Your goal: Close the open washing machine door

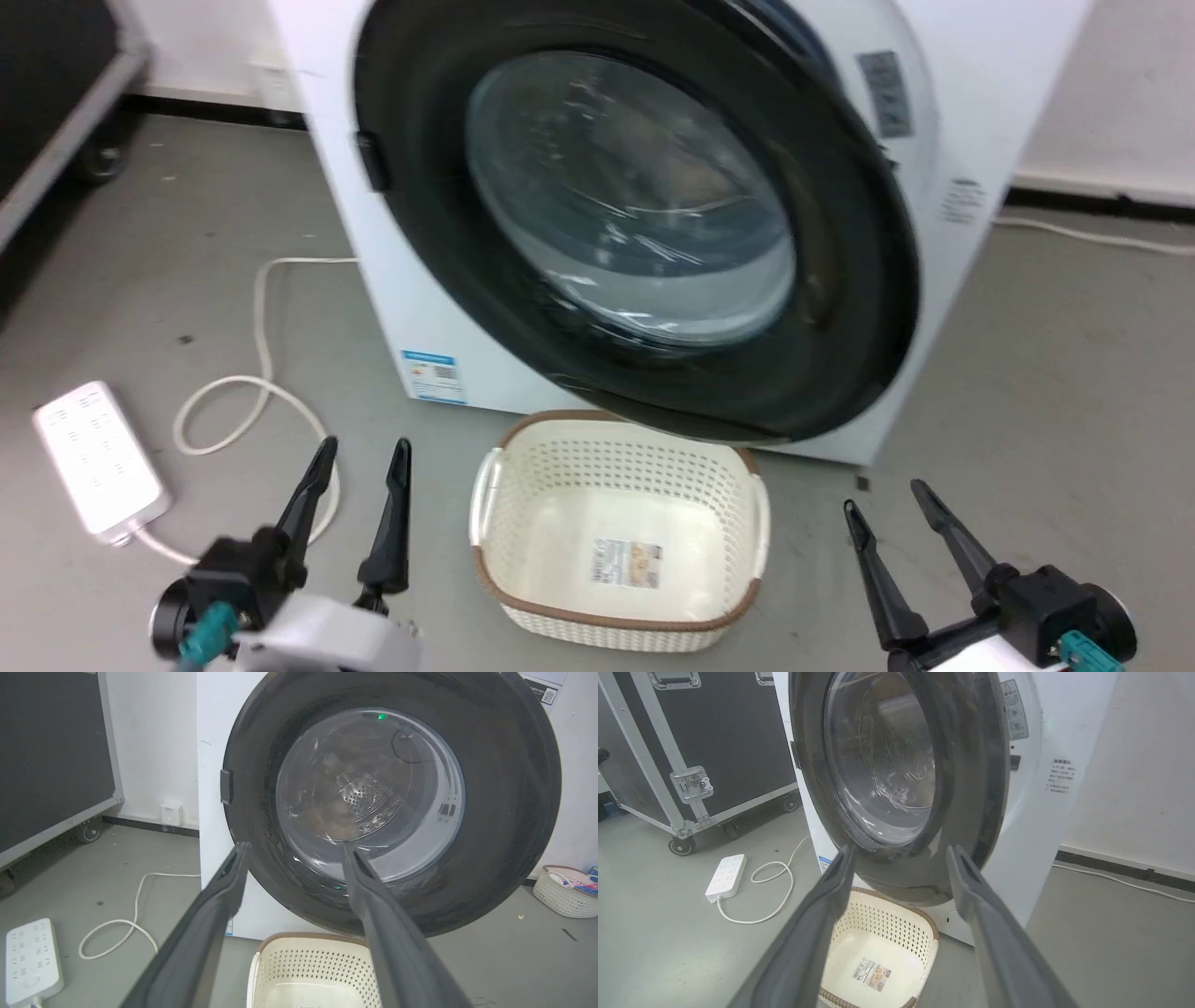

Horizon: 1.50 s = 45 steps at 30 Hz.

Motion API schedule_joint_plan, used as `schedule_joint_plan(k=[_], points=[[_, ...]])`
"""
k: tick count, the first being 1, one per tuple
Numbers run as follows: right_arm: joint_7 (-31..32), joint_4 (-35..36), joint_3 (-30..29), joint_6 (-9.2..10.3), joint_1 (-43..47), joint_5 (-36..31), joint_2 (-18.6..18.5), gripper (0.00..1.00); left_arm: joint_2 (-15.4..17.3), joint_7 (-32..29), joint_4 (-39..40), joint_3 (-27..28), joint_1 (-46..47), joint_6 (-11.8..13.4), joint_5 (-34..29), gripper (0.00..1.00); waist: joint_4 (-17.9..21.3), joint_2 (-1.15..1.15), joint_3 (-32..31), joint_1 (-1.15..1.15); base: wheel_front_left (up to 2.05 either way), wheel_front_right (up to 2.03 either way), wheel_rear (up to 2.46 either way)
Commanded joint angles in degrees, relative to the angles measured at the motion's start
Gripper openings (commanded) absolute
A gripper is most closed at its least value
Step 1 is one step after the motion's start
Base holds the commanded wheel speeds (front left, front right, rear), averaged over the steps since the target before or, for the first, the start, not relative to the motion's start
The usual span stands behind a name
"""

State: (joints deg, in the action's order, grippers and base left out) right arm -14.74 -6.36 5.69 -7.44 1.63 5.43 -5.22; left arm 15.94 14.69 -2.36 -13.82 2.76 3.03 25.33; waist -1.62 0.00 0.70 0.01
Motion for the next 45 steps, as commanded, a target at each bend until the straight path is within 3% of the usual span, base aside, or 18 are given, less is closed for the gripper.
schedule_joint_plan(k=[1,6,7,8,9,17,27,36,45], points=[[-0.26,0.32,0.21,-0.05,0.72,-0.44,-0.15,1.00,-0.39,0.29,0.63,0.55,-1.06,0.41,-1.87,1.00,-1.54,0.00,-0.77,-0.01,0.00,0.00,0.00],[-0.12,0.08,0.89,-0.05,0.38,-0.41,-0.29,1.00,-2.13,0.30,1.30,2.56,-3.60,1.32,-9.94,1.00,-3.25,0.00,-0.13,-0.01,0.00,0.00,0.00],[0.19,-0.08,1.08,-0.05,0.19,-0.28,-0.33,0.92,-2.50,0.30,1.18,2.79,-3.65,1.32,-10.89,1.00,-3.52,0.00,0.10,-0.01,0.00,0.00,0.00],[0.57,-0.24,1.17,-0.05,-0.12,-0.26,-0.43,0.33,-2.93,0.30,1.20,3.11,-3.63,1.29,-11.60,1.00,-3.74,0.00,0.38,-0.01,0.00,0.00,0.00],[0.89,-0.32,1.33,-0.05,-0.55,-0.34,-0.60,0.00,-3.29,0.30,1.24,3.34,-3.58,1.21,-12.35,1.00,-3.97,0.00,0.71,-0.01,0.00,0.00,0.00],[5.84,-0.93,3.41,-0.05,-9.45,-0.46,-4.45,0.00,-5.37,0.30,0.72,2.73,-1.18,-0.11,-17.22,1.00,-5.93,0.00,5.95,-0.01,0.00,0.00,0.00],[11.14,-7.44,8.19,-0.05,-27.67,7.74,-16.56,0.00,-8.56,0.30,0.06,2.27,3.43,-1.80,-19.36,1.00,-9.33,0.00,13.03,-0.01,0.00,0.00,0.00],[12.64,-18.65,5.31,-0.05,-41.04,13.31,-23.81,0.00,-10.75,0.30,0.11,1.80,6.46,-2.86,-20.36,1.00,-12.78,0.00,17.42,-0.01,0.00,0.00,0.00],[12.97,-31.71,-0.21,-0.05,-53.18,11.97,-25.41,0.00,-11.88,0.30,0.05,1.57,8.25,-3.46,-20.85,1.00,-14.58,0.00,19.94,-0.01,0.00,0.00,0.00]])
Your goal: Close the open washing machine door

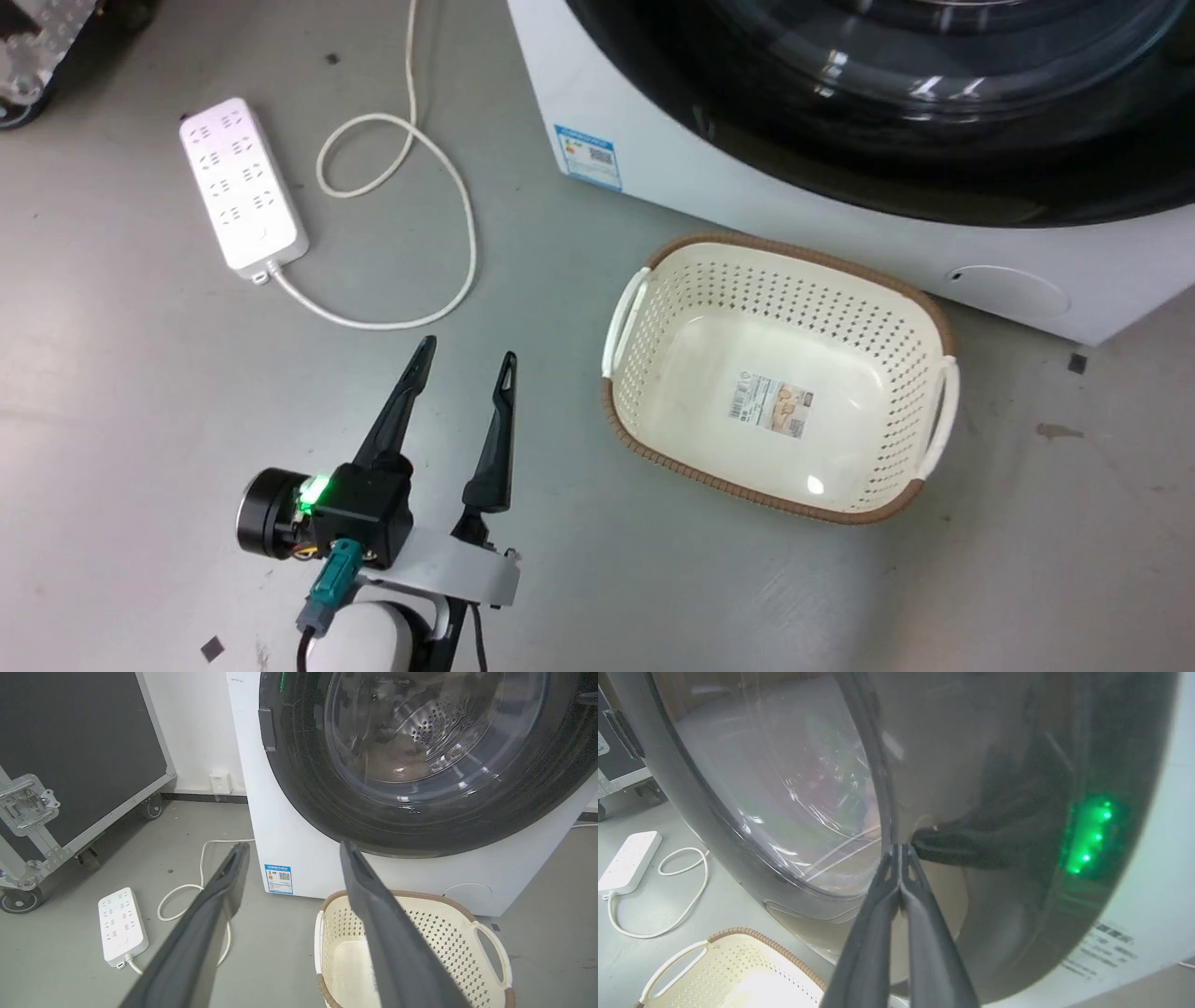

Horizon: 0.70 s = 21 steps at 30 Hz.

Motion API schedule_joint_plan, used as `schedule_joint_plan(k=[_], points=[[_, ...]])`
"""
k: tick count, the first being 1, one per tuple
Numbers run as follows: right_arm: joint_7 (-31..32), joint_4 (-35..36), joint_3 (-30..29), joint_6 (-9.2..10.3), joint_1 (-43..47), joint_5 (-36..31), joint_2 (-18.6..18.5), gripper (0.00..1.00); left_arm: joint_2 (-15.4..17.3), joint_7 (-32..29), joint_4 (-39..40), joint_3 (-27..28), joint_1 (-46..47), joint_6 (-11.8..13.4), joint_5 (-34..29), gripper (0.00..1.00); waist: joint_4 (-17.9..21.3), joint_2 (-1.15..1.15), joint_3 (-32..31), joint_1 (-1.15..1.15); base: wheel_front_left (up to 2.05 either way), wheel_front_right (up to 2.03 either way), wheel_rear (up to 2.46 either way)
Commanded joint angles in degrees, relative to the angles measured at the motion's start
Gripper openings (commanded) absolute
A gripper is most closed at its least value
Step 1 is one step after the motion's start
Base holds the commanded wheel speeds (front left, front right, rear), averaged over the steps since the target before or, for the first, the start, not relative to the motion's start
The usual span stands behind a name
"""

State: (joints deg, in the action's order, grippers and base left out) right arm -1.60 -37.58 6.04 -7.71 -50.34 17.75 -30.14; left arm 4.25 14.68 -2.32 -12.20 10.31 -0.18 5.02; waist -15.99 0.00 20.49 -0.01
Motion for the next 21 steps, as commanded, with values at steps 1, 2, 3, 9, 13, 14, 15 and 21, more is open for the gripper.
schedule_joint_plan(k=[1,2,3,9,13,14,15,21], points=[[-0.39,-1.55,-0.78,0.22,-2.06,-0.87,-0.38,0.00,-0.28,0.31,-0.06,-0.06,0.77,-0.26,-0.59,1.00,-0.30,0.00,0.16,0.01,0.00,0.00,0.00],[-0.68,-2.54,-0.97,0.22,-2.76,-1.34,-0.23,0.00,-0.36,0.31,-0.14,-0.06,0.82,-0.27,-0.61,1.00,-0.35,0.00,0.10,0.01,0.00,0.00,0.00],[-1.06,-3.51,-1.15,0.22,-3.31,-1.73,-0.01,0.00,-0.43,0.31,-0.20,-0.01,0.80,-0.26,-0.61,1.00,-0.32,0.00,-0.06,0.01,0.00,0.00,0.00],[-3.77,-8.51,-0.35,0.22,-3.55,-2.45,2.33,0.00,-0.67,0.31,-0.79,0.43,0.04,-0.55,-0.69,1.00,1.09,0.00,-2.44,0.01,0.00,0.00,0.00],[-7.51,-9.38,1.95,0.22,-0.67,-2.08,4.34,1.00,-0.76,0.31,-1.45,1.44,-0.84,-0.87,-0.10,1.00,2.90,0.00,-5.83,0.01,0.00,0.00,0.00],[-8.34,-9.31,2.65,0.22,0.33,-1.90,4.78,1.00,-0.77,0.31,-1.76,1.82,-1.13,-0.91,0.08,1.00,3.44,0.00,-6.76,0.01,0.00,0.00,0.00],[-9.14,-9.08,3.30,0.22,1.47,-1.60,5.27,1.00,-0.78,0.31,-2.07,2.31,-1.43,-0.89,0.23,1.00,4.04,0.00,-7.79,0.01,0.00,0.00,0.00],[-12.34,-4.06,4.51,0.22,11.57,-0.03,8.87,1.00,-0.59,0.31,-4.59,4.90,-3.82,-1.33,1.22,1.00,7.89,0.00,-14.27,0.01,0.00,0.00,0.00]])
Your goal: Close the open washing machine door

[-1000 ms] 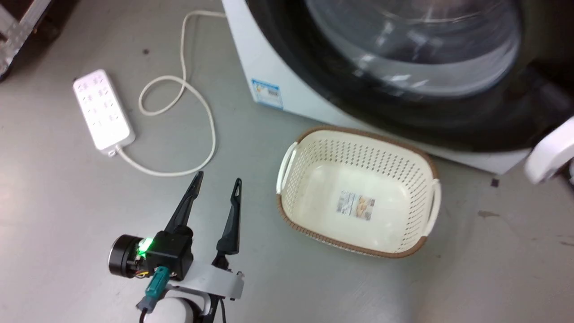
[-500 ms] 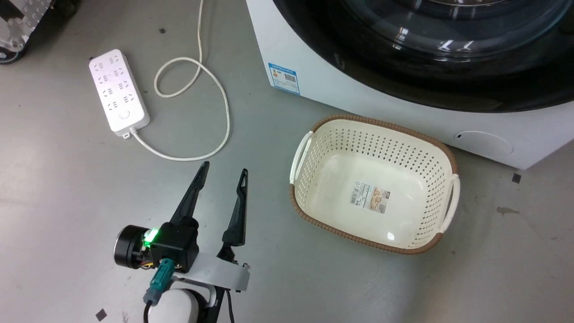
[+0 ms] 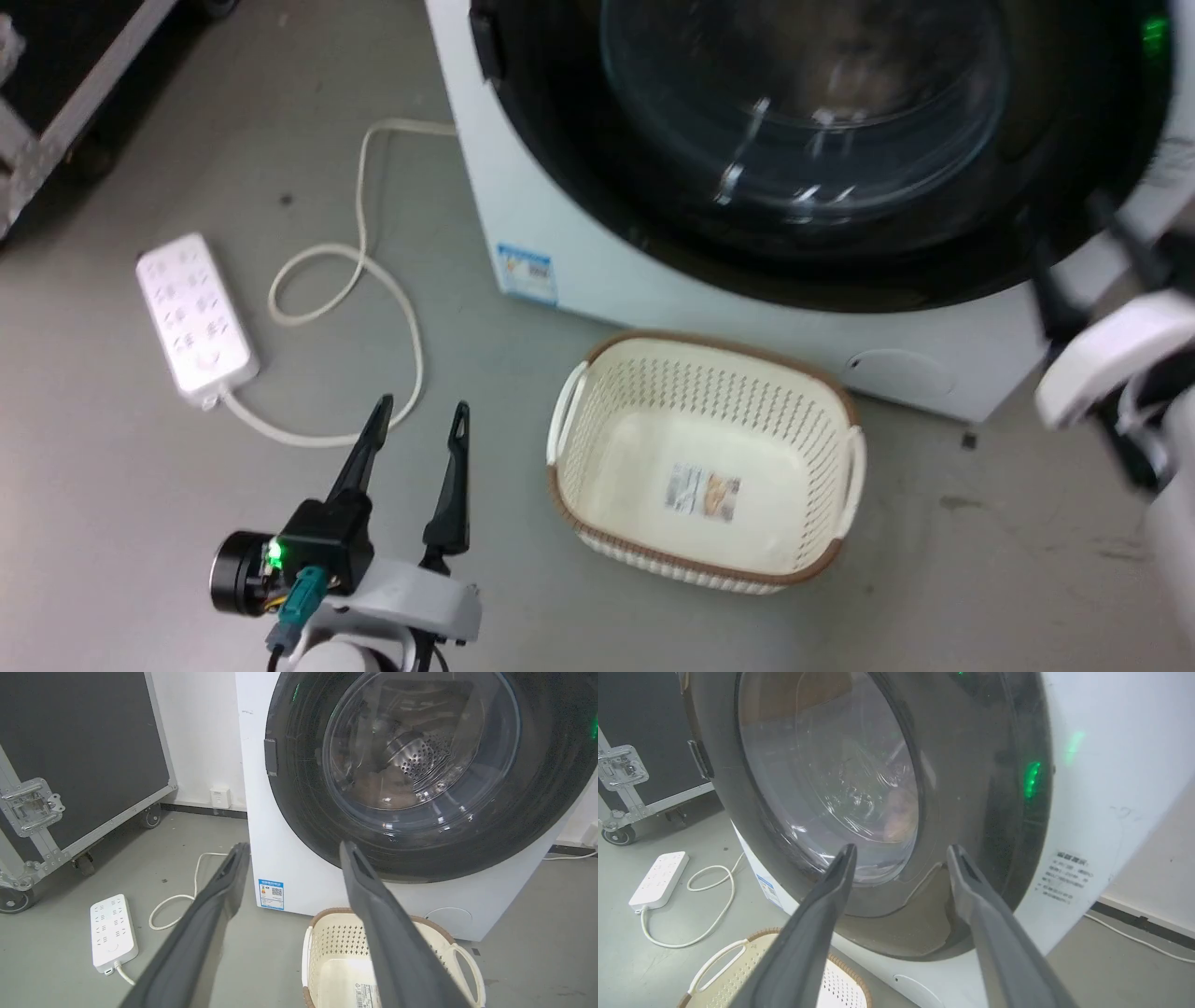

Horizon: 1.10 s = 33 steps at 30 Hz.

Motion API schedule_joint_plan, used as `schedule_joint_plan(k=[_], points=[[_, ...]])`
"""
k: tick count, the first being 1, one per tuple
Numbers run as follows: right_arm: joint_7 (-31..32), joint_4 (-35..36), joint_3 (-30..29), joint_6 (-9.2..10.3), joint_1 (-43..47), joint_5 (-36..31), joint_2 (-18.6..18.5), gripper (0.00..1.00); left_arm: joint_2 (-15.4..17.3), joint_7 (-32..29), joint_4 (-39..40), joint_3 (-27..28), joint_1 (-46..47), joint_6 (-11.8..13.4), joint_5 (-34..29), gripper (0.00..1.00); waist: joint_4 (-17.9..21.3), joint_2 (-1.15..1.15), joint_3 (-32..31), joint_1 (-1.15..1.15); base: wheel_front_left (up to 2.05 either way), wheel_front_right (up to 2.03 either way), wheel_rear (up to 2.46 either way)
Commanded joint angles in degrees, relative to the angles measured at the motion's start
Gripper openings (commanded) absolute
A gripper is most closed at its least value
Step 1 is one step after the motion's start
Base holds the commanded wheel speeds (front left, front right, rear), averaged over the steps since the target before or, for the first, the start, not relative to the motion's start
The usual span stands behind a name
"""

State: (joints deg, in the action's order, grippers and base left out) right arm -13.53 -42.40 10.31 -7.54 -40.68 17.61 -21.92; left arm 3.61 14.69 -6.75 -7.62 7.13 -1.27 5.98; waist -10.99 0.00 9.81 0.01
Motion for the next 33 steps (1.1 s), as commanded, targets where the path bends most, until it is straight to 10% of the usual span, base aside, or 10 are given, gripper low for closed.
schedule_joint_plan(k=[1,18,29,30,33], points=[[-0.63,2.24,0.29,0.05,4.10,-0.01,1.25,1.00,0.05,0.30,-0.36,0.63,-1.09,-0.50,0.51,1.00,3.45,0.00,-4.41,-0.01,0.00,0.00,0.00],[-1.45,31.82,-12.22,0.05,37.52,-12.82,17.15,1.00,1.23,0.30,-2.36,2.99,-6.49,-1.92,0.68,1.00,10.02,0.00,-10.33,-0.01,0.00,0.00,0.00],[-1.46,36.68,-12.95,0.05,43.95,-15.39,19.02,1.00,0.82,0.30,-2.73,3.11,-7.27,-2.15,1.25,1.00,10.94,0.00,-10.17,-0.01,0.00,0.00,0.00],[-1.20,36.33,-13.03,0.00,43.10,-15.40,18.75,0.00,0.77,-0.02,-2.72,3.04,-6.63,-1.95,1.23,0.00,10.95,0.00,-10.16,-0.01,0.00,0.00,0.00],[-1.16,36.32,-13.05,0.00,43.03,-15.53,18.73,0.00,0.76,-0.07,-2.71,3.02,-6.62,-1.93,1.21,0.00,10.96,0.00,-10.16,-0.01,0.00,0.00,0.00]])
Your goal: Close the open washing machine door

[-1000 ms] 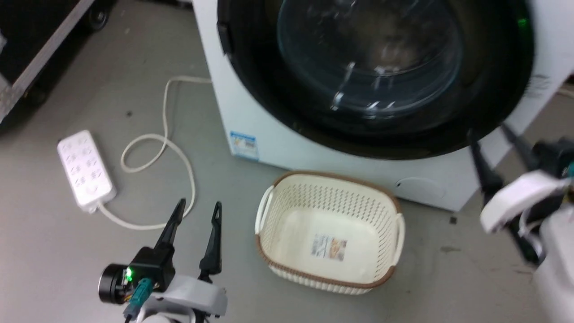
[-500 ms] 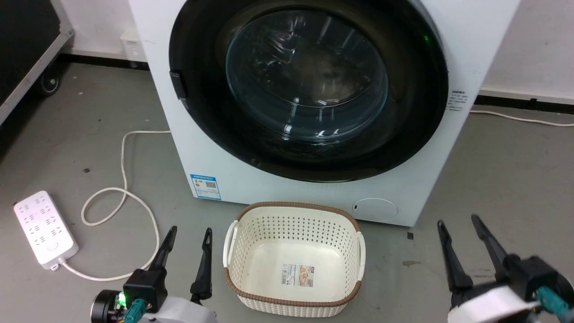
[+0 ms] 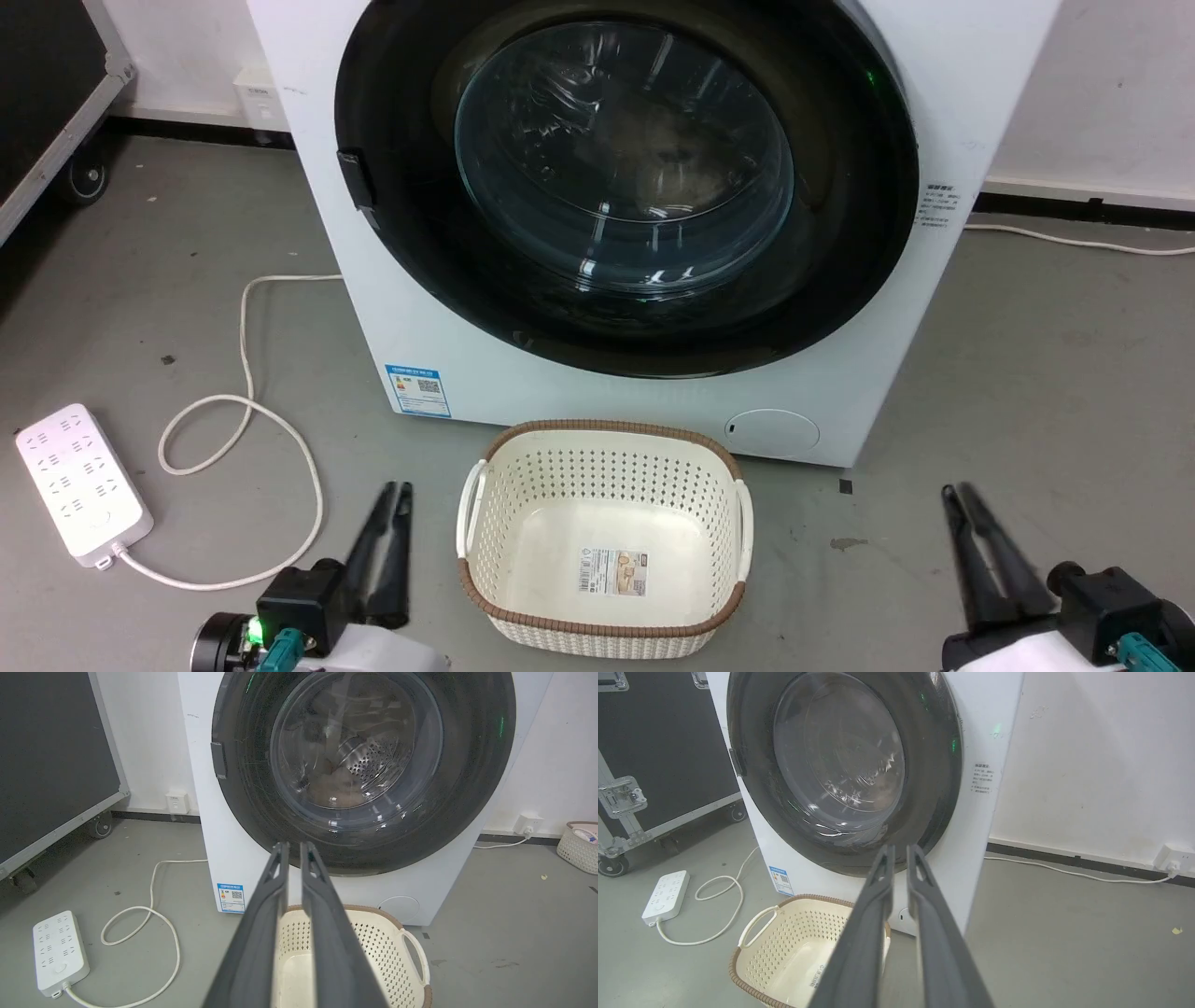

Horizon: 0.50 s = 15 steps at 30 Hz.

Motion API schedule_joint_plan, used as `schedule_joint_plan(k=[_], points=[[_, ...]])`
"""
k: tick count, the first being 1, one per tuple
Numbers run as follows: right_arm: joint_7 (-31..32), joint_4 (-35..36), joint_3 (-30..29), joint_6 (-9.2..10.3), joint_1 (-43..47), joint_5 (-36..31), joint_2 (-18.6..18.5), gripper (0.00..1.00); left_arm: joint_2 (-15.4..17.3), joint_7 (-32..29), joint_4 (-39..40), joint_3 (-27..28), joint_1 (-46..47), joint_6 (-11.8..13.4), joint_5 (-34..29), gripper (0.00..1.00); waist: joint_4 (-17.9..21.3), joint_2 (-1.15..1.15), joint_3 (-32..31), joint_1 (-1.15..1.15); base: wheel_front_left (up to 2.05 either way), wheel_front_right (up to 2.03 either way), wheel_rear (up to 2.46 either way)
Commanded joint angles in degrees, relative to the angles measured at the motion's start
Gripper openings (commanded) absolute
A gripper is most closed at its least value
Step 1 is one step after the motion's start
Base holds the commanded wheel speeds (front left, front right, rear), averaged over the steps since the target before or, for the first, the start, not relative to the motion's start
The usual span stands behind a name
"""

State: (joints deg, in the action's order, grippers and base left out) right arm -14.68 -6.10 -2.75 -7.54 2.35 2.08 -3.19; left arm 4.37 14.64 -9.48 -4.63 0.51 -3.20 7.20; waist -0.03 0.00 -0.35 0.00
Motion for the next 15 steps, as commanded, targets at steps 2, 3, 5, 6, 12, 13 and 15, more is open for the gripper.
schedule_joint_plan(k=[2,3,5,6,12,13,15], points=[[0.21,0.10,0.03,0.00,-0.03,-0.03,0.00,0.00,-0.02,-0.22,0.14,0.08,-0.01,0.05,-0.11,0.00,0.00,0.00,0.01,0.00,0.00,0.00,0.00],[0.32,0.15,0.05,0.00,-0.05,-0.05,0.01,0.00,-0.03,-0.33,0.22,0.12,-0.01,0.07,-0.16,0.00,0.00,0.00,0.01,0.00,0.00,0.00,0.00],[0.55,0.25,0.10,0.00,-0.09,-0.08,0.01,0.00,-0.06,-0.56,0.36,0.19,-0.02,0.12,-0.28,0.00,0.00,0.00,0.01,0.00,0.00,0.00,0.00],[0.67,0.29,0.12,0.00,-0.11,-0.10,0.01,0.00,-0.07,-0.68,0.44,0.23,-0.02,0.15,-0.33,0.00,0.00,0.00,0.02,0.00,0.00,0.00,0.00],[1.38,0.59,0.25,0.01,-0.22,-0.20,0.03,0.00,-0.14,-1.38,0.90,0.45,-0.05,0.30,-0.68,0.00,0.00,0.00,0.03,0.00,0.00,0.00,0.00],[1.50,0.64,0.27,0.01,-0.24,-0.21,0.03,0.00,-0.15,-1.50,0.97,0.48,-0.05,0.33,-0.74,0.00,0.00,0.00,0.04,0.00,0.00,0.00,0.00],[1.73,0.73,0.32,0.01,-0.28,-0.25,0.04,0.00,-0.18,-1.73,1.12,0.56,-0.06,0.38,-0.85,0.00,0.00,0.00,0.04,0.00,0.00,0.00,0.00]])
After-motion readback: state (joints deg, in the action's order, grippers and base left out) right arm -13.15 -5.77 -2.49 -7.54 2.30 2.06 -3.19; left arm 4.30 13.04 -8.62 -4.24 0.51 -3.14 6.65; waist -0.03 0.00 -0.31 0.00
